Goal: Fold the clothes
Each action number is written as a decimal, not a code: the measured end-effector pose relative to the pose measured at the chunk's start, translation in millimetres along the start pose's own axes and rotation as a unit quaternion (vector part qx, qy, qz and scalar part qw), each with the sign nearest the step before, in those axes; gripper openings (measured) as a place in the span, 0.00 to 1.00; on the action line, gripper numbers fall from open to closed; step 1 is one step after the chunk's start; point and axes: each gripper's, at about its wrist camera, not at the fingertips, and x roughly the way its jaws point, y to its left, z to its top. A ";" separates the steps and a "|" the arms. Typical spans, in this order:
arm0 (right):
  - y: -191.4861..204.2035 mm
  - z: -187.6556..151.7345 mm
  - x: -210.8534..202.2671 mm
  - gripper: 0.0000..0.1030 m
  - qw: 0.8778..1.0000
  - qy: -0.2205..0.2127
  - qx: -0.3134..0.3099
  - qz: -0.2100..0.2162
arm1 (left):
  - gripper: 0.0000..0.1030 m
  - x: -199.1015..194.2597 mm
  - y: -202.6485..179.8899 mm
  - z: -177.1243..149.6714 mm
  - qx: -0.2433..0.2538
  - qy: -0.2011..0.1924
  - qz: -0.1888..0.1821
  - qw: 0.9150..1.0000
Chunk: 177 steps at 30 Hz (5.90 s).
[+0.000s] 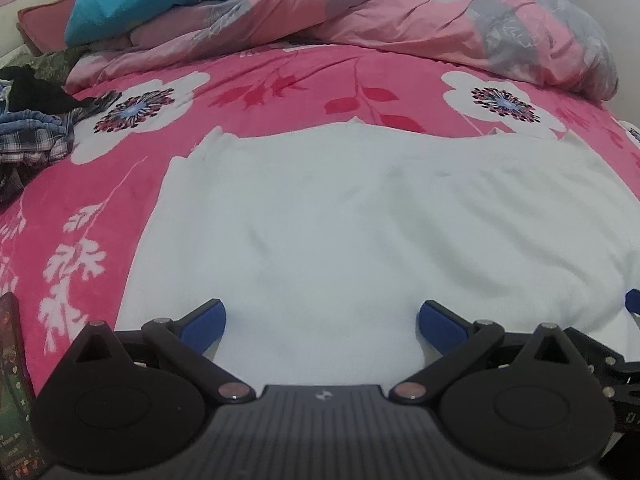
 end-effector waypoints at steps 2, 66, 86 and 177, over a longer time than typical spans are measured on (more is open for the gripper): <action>-0.4 1.2 -0.7 0.99 1.000 0.001 -0.005 0.003 | 1.00 0.5 -0.2 0.4 -0.003 0.002 0.002 1.000; -29.8 32.7 51.8 0.99 0.998 -0.039 -0.045 0.014 | 1.00 8.0 -11.9 11.1 -0.002 0.028 0.033 0.999; -28.1 30.8 50.9 0.99 0.998 -0.048 -0.048 0.014 | 1.00 7.9 -14.1 9.0 -0.007 0.019 0.040 0.999; -121.8 134.6 119.5 0.12 0.998 0.012 0.066 -0.004 | 1.00 23.3 29.6 -7.5 -0.036 -0.139 -0.033 0.989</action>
